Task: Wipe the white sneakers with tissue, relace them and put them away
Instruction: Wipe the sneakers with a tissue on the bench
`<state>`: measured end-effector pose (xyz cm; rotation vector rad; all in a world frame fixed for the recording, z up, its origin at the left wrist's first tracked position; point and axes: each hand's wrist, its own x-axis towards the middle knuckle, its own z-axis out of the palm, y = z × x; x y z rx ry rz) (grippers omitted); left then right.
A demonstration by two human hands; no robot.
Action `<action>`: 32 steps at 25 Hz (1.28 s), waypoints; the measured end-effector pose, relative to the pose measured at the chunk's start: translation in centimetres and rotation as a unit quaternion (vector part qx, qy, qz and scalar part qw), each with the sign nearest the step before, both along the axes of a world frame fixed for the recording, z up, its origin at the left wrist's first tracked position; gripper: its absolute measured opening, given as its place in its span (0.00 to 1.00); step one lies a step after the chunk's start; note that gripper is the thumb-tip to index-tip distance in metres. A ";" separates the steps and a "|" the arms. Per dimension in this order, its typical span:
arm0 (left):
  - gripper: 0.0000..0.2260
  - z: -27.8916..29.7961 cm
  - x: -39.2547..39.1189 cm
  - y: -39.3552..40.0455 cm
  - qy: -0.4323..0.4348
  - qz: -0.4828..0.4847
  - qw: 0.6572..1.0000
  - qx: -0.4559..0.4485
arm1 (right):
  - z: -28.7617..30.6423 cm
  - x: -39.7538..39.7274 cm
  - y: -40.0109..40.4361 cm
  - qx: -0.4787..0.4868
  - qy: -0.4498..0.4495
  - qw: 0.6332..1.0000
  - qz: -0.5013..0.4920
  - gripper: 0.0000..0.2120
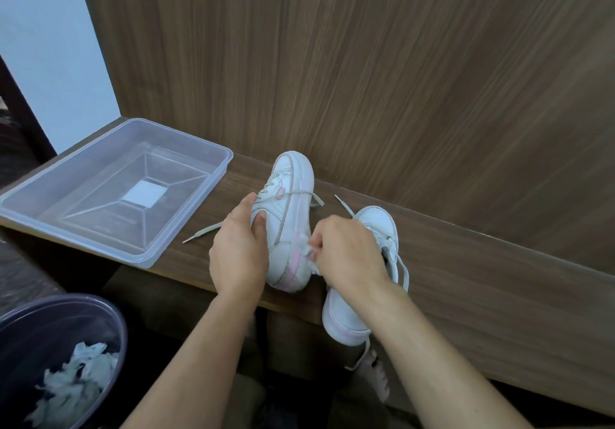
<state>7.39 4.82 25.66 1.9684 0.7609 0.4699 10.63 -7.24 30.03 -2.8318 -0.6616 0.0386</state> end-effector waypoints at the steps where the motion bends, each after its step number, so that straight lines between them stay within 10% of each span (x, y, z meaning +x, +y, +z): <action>1: 0.18 0.1 -0.1 -0.2 -0.001 -0.004 1.000 0.000 | 0.6 1.1 0.1 0.012 -0.005 1.000 -0.008 0.07; 5: 0.23 0.0 -0.6 -0.6 0.009 -0.038 0.999 0.027 | 2.6 7.9 1.9 0.119 -0.069 0.989 -0.046 0.07; 9: 0.23 -0.8 0.6 0.0 0.019 -0.092 0.994 0.046 | 0.9 11.3 4.8 0.049 -0.041 0.996 0.060 0.10; 32: 0.18 -0.3 1.6 -1.4 -0.045 -0.133 0.989 0.052 | -0.3 17.6 6.3 0.080 -0.026 0.996 -0.035 0.07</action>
